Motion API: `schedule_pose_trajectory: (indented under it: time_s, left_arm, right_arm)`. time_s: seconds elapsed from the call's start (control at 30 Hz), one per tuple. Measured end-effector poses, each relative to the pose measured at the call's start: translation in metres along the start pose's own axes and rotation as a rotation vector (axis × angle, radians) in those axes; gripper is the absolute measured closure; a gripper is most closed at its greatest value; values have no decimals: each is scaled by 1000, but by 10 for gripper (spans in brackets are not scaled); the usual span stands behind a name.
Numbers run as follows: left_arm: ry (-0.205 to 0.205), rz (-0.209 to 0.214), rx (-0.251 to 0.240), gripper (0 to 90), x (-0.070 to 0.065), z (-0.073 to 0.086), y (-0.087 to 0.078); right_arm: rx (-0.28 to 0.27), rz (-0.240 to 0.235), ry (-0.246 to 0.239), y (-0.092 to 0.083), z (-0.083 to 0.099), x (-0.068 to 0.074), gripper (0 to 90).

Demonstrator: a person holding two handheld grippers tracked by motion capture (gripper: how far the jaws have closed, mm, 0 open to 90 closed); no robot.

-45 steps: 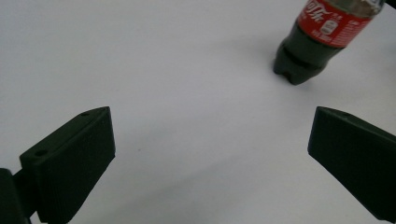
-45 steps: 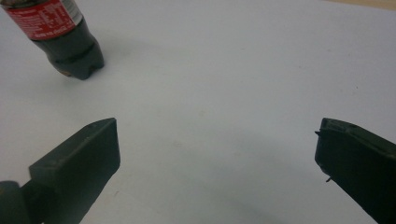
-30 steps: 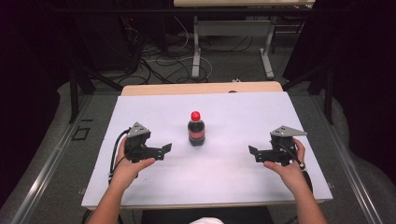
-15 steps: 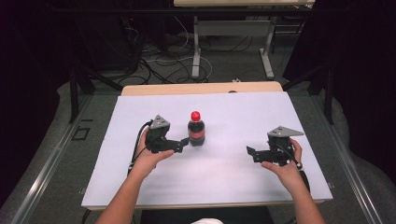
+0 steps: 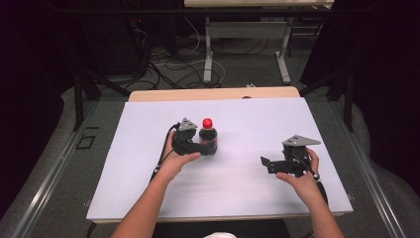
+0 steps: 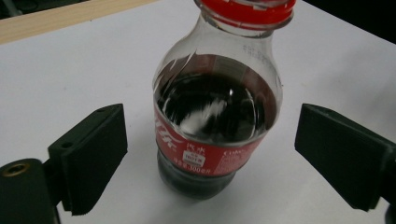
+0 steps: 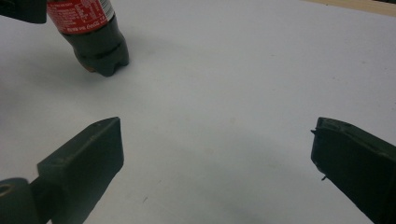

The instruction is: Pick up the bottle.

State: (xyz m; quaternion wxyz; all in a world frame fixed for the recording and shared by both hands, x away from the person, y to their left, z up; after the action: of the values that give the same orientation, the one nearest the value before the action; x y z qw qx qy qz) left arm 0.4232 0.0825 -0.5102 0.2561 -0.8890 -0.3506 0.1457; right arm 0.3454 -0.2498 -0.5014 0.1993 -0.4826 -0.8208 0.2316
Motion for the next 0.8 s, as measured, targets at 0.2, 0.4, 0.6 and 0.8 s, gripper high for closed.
schedule_pose_trajectory:
  time_s: [0.2,0.4,0.6,0.8]
  left_arm:
    - [23,-7,-1,157,-2,-2,14]
    - [61,-19,19,209,-4,2,23]
    - [86,-44,11,286,-4,4,21]
    - [62,-42,-4,297,-2,4,20]
  right_arm:
    - [8,1,0,0,0,0,21]
    - [11,4,-4,2,2,0,21]
    - [10,-1,-6,4,2,1,21]
    - [13,-8,-6,4,2,2,34]
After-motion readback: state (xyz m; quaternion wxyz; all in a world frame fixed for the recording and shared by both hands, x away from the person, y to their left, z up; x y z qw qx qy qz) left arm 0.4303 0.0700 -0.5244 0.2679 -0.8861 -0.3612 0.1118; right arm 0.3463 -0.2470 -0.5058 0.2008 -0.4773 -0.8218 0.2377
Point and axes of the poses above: each handheld gripper's, and its own axes: y roughly forward along the jaws, z roughly out of its underside, x roughly to its left, the point moved 1 cm from there along y, roughly forward along the jaws, and after that the axes turned 3 degrees about y, right-handed, at the moved point
